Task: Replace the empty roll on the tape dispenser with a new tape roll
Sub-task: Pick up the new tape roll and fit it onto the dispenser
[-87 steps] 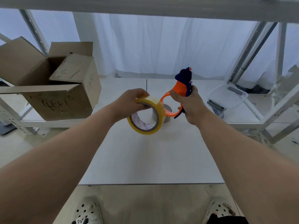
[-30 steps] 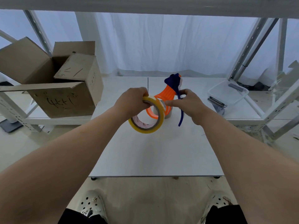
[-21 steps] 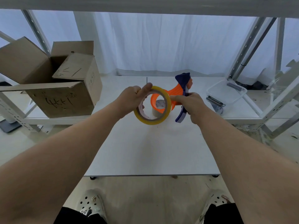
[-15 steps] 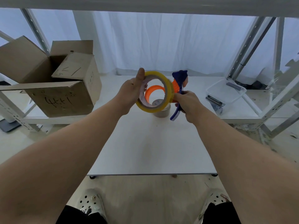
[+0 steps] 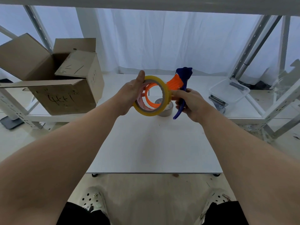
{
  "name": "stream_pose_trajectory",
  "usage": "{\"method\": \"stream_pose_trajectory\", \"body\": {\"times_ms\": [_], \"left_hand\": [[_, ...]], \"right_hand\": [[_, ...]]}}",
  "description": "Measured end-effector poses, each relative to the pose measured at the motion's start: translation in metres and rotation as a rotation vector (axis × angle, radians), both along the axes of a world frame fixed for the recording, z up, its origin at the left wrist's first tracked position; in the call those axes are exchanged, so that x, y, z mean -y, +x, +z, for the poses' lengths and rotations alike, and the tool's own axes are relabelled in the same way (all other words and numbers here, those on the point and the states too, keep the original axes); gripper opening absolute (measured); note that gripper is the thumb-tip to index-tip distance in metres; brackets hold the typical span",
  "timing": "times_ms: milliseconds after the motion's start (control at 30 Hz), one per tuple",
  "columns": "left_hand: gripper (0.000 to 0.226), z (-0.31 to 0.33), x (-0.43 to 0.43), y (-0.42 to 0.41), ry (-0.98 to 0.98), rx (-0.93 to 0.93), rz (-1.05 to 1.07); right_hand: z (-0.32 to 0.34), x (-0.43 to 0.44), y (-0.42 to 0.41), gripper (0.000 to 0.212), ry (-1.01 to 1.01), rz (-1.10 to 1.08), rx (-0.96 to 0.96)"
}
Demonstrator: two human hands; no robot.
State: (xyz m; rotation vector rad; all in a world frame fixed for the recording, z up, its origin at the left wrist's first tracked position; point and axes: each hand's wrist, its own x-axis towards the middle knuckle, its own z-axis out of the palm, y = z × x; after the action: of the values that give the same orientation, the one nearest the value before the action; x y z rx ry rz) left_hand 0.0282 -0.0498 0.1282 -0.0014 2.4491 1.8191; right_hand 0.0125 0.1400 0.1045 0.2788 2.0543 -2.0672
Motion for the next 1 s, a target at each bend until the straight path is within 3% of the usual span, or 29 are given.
{"method": "stream_pose_trajectory", "body": {"times_ms": [133, 300, 700, 1000], "left_hand": [[0.055, 0.0, -0.001, 0.0, 0.016, 0.014, 0.016], [0.063, -0.002, -0.003, -0.002, -0.007, 0.037, 0.054], [0.044, -0.005, -0.01, -0.007, 0.049, 0.07, 0.143], [0.048, -0.002, -0.008, -0.012, 0.174, 0.16, 0.154]], "right_hand": [[0.0, 0.002, -0.001, 0.045, -0.013, -0.025, 0.001], [-0.001, 0.005, -0.003, 0.06, 0.089, -0.008, -0.078], [-0.006, 0.007, -0.004, 0.057, 0.149, -0.008, -0.129], [-0.006, 0.014, -0.008, 0.068, 0.136, -0.078, -0.14]]}}
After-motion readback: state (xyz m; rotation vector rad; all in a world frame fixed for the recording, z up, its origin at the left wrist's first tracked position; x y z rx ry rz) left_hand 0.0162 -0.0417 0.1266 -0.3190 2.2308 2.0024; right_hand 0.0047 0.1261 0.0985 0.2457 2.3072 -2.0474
